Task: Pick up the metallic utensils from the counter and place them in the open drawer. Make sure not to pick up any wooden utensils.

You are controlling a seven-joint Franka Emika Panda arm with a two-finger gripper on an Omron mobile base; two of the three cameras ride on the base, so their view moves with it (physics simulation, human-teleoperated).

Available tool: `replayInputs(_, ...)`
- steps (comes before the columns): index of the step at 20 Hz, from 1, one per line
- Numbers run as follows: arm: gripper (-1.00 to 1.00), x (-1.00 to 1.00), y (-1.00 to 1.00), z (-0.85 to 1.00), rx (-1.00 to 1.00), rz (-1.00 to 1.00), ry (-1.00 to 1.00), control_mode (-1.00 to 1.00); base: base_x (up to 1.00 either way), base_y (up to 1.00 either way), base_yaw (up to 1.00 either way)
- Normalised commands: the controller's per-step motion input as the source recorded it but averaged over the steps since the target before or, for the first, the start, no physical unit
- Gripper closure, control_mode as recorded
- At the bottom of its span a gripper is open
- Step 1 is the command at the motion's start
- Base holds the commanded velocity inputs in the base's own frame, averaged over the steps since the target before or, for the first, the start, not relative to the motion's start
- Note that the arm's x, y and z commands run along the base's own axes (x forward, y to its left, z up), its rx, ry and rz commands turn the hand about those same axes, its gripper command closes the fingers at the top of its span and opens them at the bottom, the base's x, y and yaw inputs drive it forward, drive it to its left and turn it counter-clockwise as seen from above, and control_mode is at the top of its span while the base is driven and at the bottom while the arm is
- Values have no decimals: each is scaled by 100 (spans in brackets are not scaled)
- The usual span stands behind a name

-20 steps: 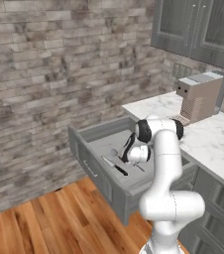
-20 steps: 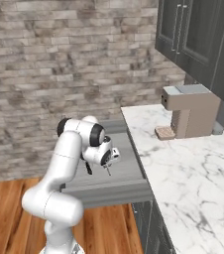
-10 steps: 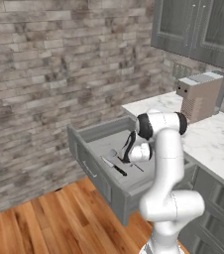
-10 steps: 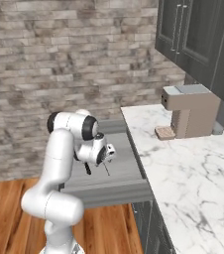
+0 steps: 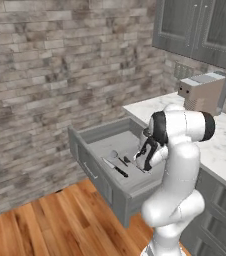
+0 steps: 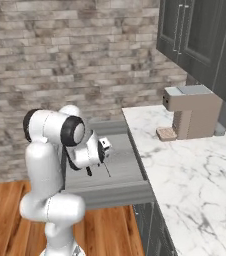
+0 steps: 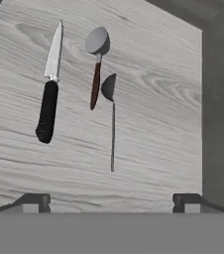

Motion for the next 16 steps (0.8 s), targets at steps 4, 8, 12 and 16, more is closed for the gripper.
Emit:
replayInputs(4,-100,-62,13,100,0,0,-30,-100,0,0,0)
replayInputs(8,-100,-57,39,100,0,-3,-32,-100,0,0,0)
replayInputs(12,-100,-53,59,100,0,-8,-30,-100,0,0,0)
replayInputs(16,-100,-41,38,100,0,-9,-26,-100,0,0,0)
